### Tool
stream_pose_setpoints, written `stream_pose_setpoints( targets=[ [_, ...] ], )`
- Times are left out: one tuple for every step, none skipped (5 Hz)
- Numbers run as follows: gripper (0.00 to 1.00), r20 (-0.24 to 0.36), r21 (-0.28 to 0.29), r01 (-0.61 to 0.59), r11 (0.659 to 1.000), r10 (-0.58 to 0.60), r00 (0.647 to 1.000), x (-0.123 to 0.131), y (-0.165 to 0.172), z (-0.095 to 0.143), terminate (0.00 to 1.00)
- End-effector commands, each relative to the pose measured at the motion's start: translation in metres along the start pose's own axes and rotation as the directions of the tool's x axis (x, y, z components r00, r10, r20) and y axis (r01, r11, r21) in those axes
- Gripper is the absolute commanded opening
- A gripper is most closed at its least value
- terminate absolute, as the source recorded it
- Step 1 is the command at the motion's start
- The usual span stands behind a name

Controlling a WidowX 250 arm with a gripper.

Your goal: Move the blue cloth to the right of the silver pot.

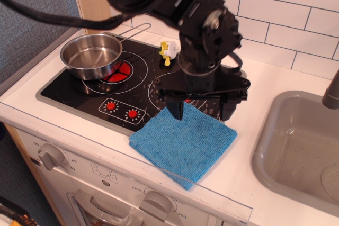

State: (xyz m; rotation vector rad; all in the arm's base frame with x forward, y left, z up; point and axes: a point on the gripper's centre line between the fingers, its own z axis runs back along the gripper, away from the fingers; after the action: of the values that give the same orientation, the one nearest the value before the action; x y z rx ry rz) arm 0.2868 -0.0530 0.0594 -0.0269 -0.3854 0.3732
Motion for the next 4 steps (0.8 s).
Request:
stream_pose_setpoints(
  targets=[
    [1.0, -0.034, 0.058, 0.001, 0.998, 0.001, 0.999, -0.005, 0.009, -0.014, 0.0],
    [1.0, -0.063, 0.071, -0.016, 0.997, 0.02, 0.998, -0.017, 0.019, -0.03, 0.0],
    [1.0, -0.043, 0.088, -0.033, 0.996, 0.037, 0.998, -0.018, 0.024, -0.042, 0.0],
    [1.0, -0.031, 0.115, -0.021, 0.993, 0.024, 0.999, -0.012, 0.029, -0.048, 0.0]
  ],
)
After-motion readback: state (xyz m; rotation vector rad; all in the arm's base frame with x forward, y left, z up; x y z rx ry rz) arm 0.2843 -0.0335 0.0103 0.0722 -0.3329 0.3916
